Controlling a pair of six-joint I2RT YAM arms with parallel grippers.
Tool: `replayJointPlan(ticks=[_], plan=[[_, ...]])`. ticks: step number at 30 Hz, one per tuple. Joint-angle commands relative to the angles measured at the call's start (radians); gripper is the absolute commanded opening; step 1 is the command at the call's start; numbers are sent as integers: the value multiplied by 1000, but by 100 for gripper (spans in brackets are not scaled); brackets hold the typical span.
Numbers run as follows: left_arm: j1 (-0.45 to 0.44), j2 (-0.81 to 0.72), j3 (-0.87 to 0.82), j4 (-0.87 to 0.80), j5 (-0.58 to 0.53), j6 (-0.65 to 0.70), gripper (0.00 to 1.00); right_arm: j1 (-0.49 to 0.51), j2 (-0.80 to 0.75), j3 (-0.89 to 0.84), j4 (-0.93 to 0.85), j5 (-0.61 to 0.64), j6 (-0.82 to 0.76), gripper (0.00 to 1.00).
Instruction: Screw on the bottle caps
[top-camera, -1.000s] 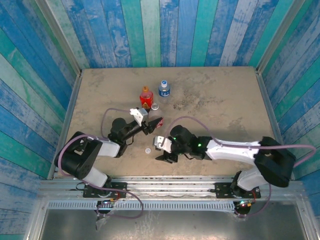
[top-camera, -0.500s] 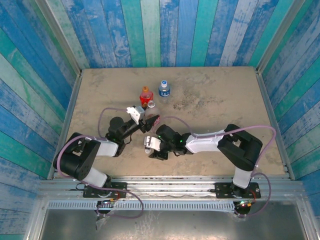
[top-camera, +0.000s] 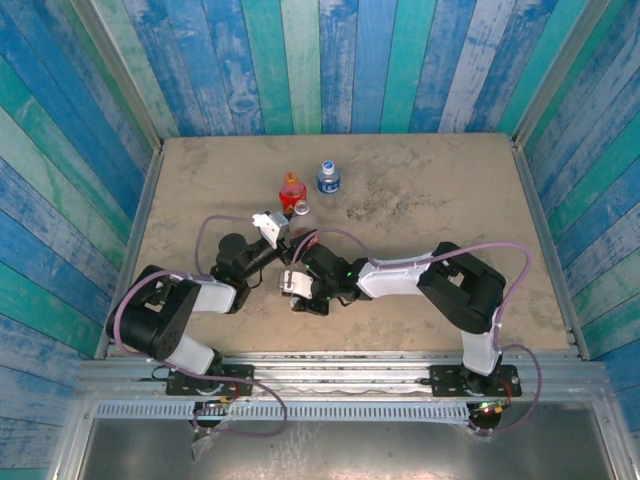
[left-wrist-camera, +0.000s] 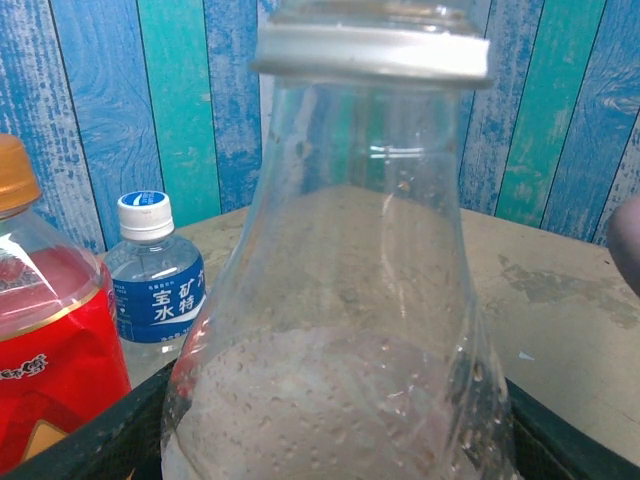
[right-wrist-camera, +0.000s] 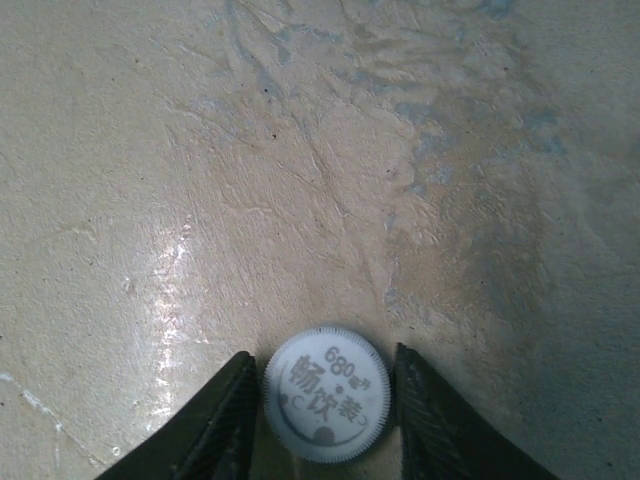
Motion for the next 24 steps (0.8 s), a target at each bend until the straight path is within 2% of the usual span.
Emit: replayJointPlan(ticks=[1,11,17,21,24], plan=[[3,-54,1,-8,23,20,67,-4,5,4,-26,-3,0,34],[4,-62,2,-28,51,46,69,-18,-100,-101,34,43,85,32],[2,-55,5,-12,97,42,69,-55,-220,-244,60,147,222,33],[2,-63,-12,-3,120,38,69,-133,-318,-352,59,213,366,34],[-5,-68,-21,-3,125,41,69,-171,-389,-418,65,291,464,32]])
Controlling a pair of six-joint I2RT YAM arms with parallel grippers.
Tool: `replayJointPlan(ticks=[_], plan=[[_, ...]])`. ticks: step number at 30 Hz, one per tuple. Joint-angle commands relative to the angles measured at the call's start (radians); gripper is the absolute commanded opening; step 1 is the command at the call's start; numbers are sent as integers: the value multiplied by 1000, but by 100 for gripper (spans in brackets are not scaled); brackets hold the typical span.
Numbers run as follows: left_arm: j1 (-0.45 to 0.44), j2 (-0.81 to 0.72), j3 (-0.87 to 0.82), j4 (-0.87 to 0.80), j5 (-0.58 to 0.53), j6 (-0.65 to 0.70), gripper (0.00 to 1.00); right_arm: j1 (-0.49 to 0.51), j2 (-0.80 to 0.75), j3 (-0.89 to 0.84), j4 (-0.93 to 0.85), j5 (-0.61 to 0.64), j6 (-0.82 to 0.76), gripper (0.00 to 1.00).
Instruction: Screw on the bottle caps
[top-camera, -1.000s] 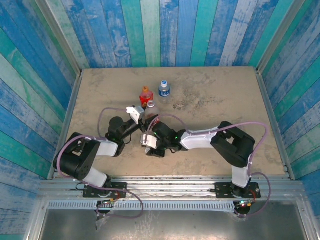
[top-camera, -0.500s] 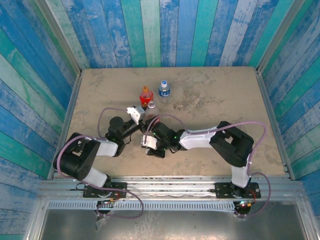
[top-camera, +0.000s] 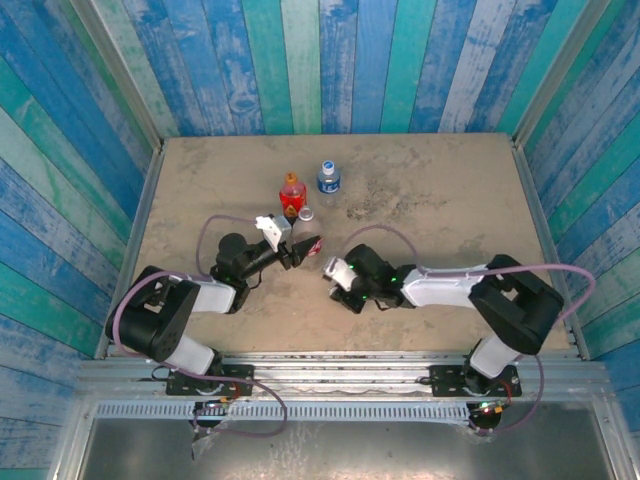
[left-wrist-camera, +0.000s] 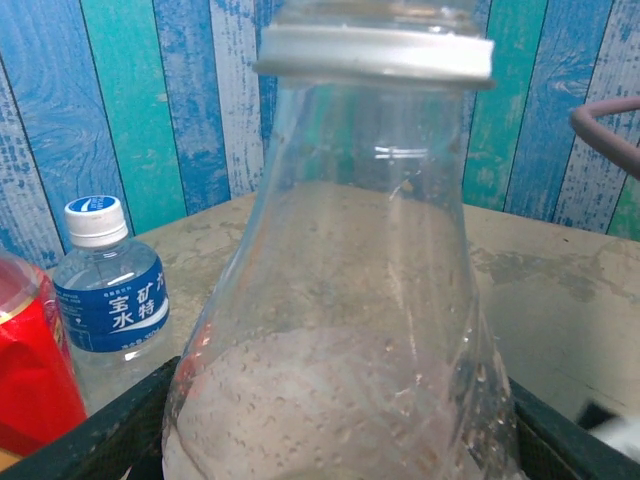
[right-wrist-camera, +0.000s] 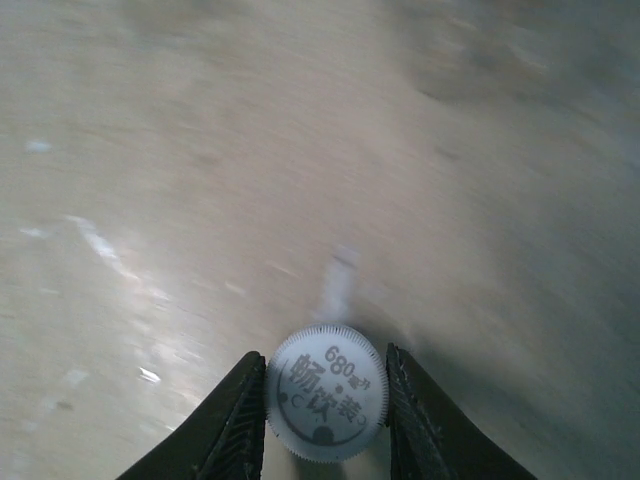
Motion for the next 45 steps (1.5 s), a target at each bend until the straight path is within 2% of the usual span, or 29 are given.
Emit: replayJointPlan(ticks=[1,9,12,14,16,18,21,23,27,34,42,45], plan=[[-10,-61,-19,8,34,11,69,-38,-69,-59,4,119,180,31],[-53,-73,-89,82,62,-48,69,-119,-154,-124,-114,392,425,31],[-86,-92,-95,68,53,-47,69,-121,-183,-126,-127,425,443,31],[-106,-96,-88,49,55,-39,69,-120,-193,-111,-144,418,439,36],[-119,-97,-74,4,54,-19,69,-121,-203,-97,-164,420,431,48],[-121,-92,-68,-6,55,-17,69,-120,-219,-92,-179,423,432,55],[-121,-80,-53,-37,67,-14,68,-120,-251,-80,-210,431,461,63],[-121,-71,-48,-36,74,-17,67,-120,-267,-68,-229,438,494,65],[-121,-70,-44,-44,73,-13,67,-120,-259,-26,-278,402,517,59],[-121,-78,-42,-76,64,11,69,-121,-138,89,-415,378,511,47],[-121,-84,-41,-89,57,16,69,-122,-44,135,-468,329,513,47],[-121,-78,-44,-69,58,7,69,-122,-27,129,-453,320,519,43]])
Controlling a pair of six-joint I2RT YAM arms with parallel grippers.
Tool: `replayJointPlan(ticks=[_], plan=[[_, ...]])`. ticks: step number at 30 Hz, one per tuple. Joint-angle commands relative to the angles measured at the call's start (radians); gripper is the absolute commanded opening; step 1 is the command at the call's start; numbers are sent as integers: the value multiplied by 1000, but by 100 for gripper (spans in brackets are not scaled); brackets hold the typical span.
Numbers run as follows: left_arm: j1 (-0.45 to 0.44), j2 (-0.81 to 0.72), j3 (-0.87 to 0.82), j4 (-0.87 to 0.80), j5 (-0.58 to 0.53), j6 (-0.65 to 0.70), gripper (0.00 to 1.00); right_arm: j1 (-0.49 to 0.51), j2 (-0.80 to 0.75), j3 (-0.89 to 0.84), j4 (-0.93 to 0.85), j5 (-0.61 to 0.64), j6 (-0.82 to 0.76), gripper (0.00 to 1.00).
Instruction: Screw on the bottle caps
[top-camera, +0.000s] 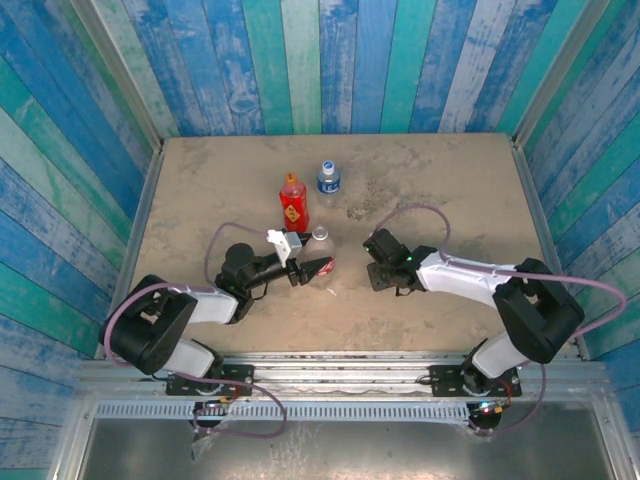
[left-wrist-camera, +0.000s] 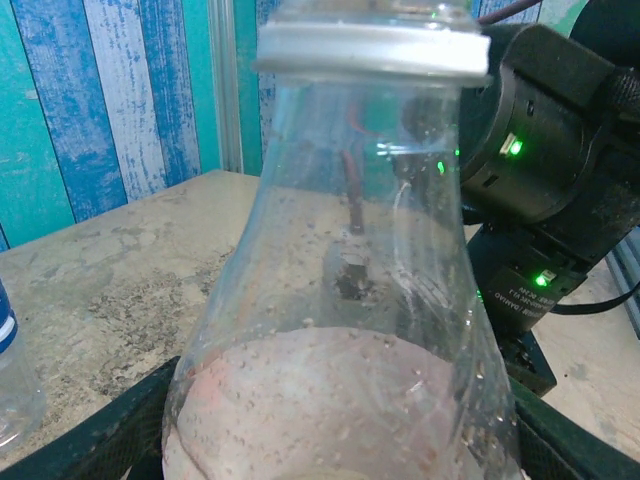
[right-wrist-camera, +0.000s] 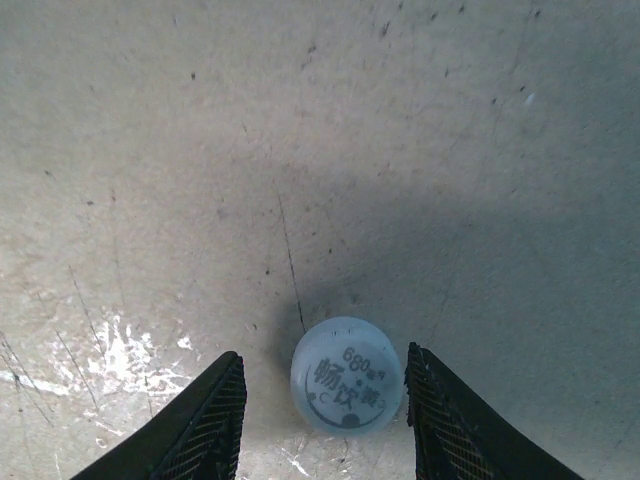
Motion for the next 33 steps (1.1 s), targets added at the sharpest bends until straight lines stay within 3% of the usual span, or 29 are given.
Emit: replayJointPlan(ticks=[1,6,16,21,33], plan=[[-5,-15,5,-46,4,16,69,-2,18,11,-26,-20,15,41],[-5,-23,3,-54,2,20,69,-5,23,16,-22,-21,13,33],[-5,-25,2,-55,3,21,69,-10,36,17,-21,-32,7,34],[-5,-27,0,-57,2,23,69,-10,28,16,-17,-33,3,27],[-5,-29,1,-63,-2,24,69,16,-79,92,-147,-19,-58,29]])
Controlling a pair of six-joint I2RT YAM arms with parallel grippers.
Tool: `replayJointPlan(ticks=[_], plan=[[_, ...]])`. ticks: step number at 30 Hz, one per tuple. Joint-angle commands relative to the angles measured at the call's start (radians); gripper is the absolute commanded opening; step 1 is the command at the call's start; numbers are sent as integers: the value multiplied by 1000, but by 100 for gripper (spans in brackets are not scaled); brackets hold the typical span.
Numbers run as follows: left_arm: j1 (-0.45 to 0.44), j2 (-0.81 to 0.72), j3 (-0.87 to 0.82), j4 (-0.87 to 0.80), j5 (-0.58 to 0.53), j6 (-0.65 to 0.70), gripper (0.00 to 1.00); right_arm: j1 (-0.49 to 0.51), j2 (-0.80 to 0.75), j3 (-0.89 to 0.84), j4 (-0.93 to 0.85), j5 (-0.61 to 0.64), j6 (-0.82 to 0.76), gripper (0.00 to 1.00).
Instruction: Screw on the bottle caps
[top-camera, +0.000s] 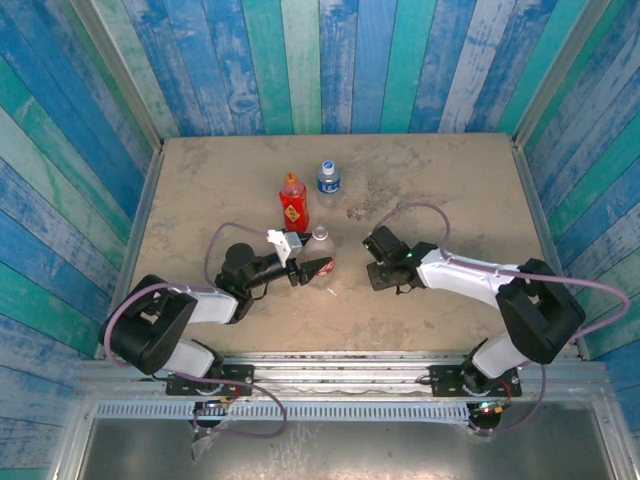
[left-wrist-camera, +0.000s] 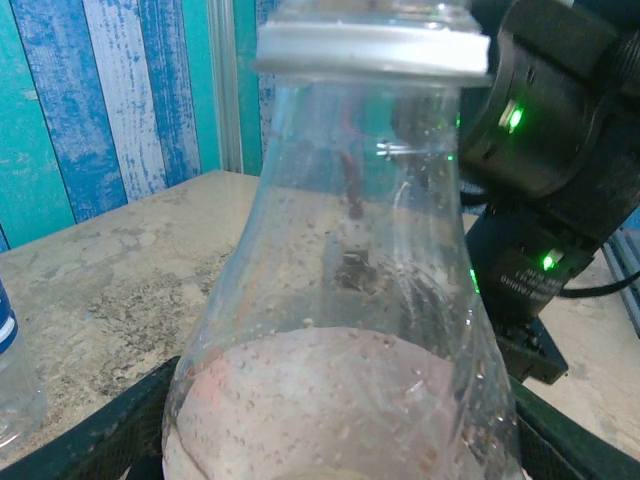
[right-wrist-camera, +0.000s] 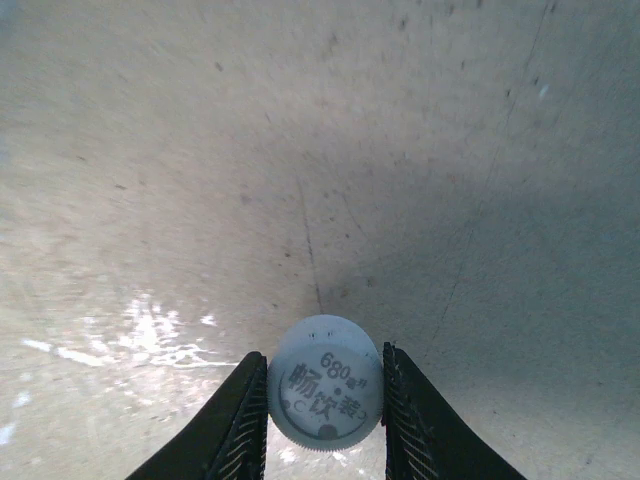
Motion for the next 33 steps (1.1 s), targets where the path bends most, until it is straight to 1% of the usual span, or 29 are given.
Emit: replayJointPlan(ticks=[1,11,18,21,25,33], plan=[[-5,-29,0,-62,-1,22,69,18,-61,58,-92,14,-35,29],[-5,-40,-1,-74,-8,29,70,92,-177,254,-272,23,-90,29],[-5,-40,0,-75,-9,31,70,153,-209,417,-331,-27,-139,29],[-5,-39,-1,-77,-9,35,70,168,-208,481,-331,-70,-162,29],[-5,-39,-1,-81,-12,40,70,172,-195,549,-285,-159,-192,28],[-5,-43,0,-92,-5,45,70,186,-94,687,-314,-194,-256,28]])
